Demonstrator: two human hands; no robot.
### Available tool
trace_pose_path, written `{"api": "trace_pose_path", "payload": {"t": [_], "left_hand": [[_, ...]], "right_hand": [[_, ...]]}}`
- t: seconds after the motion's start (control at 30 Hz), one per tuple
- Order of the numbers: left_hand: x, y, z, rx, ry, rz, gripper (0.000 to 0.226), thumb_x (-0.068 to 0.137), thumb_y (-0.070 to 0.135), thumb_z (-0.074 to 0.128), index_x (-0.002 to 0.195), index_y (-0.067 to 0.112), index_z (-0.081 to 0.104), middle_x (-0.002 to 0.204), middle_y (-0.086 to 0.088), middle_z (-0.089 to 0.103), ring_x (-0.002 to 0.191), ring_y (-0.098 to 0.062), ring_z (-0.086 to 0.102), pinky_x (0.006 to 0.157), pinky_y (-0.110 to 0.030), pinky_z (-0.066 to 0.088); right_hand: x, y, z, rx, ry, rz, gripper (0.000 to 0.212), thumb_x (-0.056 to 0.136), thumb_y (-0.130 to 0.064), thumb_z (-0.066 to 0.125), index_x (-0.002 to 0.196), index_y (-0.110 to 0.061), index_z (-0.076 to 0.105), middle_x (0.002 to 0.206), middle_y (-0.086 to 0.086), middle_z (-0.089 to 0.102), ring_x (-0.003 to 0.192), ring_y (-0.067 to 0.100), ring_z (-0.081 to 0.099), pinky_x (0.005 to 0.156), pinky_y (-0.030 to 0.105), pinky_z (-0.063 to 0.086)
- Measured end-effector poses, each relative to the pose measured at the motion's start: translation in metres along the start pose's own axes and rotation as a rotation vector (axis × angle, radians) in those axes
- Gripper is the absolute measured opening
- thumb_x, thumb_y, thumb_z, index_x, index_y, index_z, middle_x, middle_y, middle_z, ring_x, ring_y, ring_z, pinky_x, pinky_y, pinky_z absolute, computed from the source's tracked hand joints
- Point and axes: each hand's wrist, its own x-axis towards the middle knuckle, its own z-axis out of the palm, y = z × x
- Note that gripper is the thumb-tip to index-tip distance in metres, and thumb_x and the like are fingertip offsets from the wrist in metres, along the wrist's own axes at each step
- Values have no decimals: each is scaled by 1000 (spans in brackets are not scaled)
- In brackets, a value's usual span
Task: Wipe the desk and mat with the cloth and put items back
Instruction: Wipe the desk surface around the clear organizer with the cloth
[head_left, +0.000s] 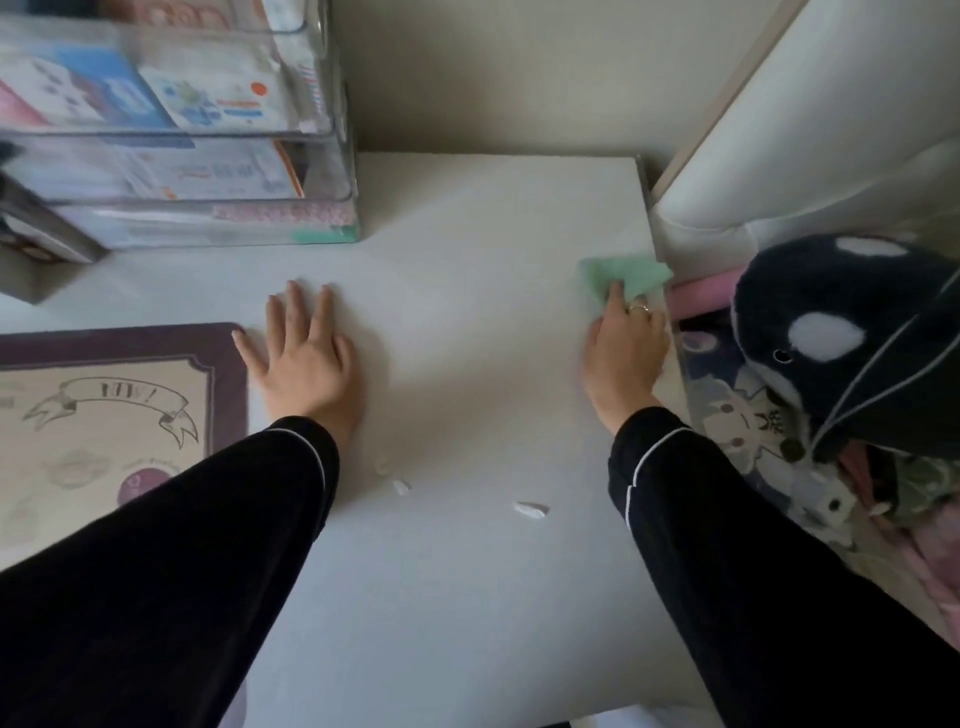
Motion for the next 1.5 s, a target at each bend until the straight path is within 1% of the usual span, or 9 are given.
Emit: {"api": "trace_pose_path", "payload": {"t": [0.23,0.5,0.7,0.77,1.0,1.13,1.23,1.37,1.5], "left_hand": [[0,-3,4,-68,31,-3,65,93,36,22,153,23,4,161,0,2,147,-16,-2,116,-54,-8],[0,-7,5,-180,92,34,71,87,44,15,153,19,7,160,1,11,147,-14,6,116,-53,-6],[-2,-8,5,-360,215,29,73,86,43,27,151,11,17,157,-4,22,144,-17,20,117,-49,2],[-2,-9,5,-383,244,42,72,86,43,28,150,9,20,157,-5,24,142,-17,22,116,-48,7],[-6,-9,-2,-520,230,48,68,82,40,33,144,10,35,145,-5,43,135,-19,37,117,-47,11],[-21,-22,-18,-924,202,27,62,78,19,50,139,8,40,138,-4,46,129,-18,41,112,-46,28],[-47,-51,-29,-887,235,103,60,78,8,52,138,13,42,137,2,45,129,-12,39,110,-39,31],[-85,-77,-35,-562,114,179,77,79,21,63,147,11,26,152,-7,28,142,-24,21,116,-47,18],[-127,-86,-30,-189,-191,126,133,66,71,64,145,15,-27,155,-7,-25,140,-23,-30,114,-45,-16]], "right_hand": [[-73,-93,1,125,-125,-1130,29,73,-10,72,101,-14,71,96,9,67,80,30,60,65,32,44],[45,-91,2,37,-11,-8,54,96,-13,42,148,-8,28,136,18,49,121,35,43,95,43,37],[-47,-168,12,48,-157,-1147,34,86,-17,57,119,-11,63,114,9,63,101,30,55,80,38,37],[-32,-157,7,40,-131,-1291,24,83,-16,59,101,-6,70,101,12,67,92,33,60,75,37,47],[29,-140,5,8,-80,-93,54,96,-14,41,148,-13,29,134,16,51,120,35,44,92,42,38],[-38,-189,13,70,-159,-731,53,92,-14,46,144,-20,37,132,11,49,114,33,46,88,41,37],[-37,-179,9,102,-261,-1166,40,89,-16,54,129,-20,58,124,12,57,108,34,52,85,41,41],[6,-156,9,40,-103,-612,53,92,-13,46,144,-19,40,128,18,53,110,36,49,88,41,39],[-21,-197,4,61,-122,-227,59,94,-9,40,150,-17,24,137,15,47,122,33,43,94,42,36]]}}
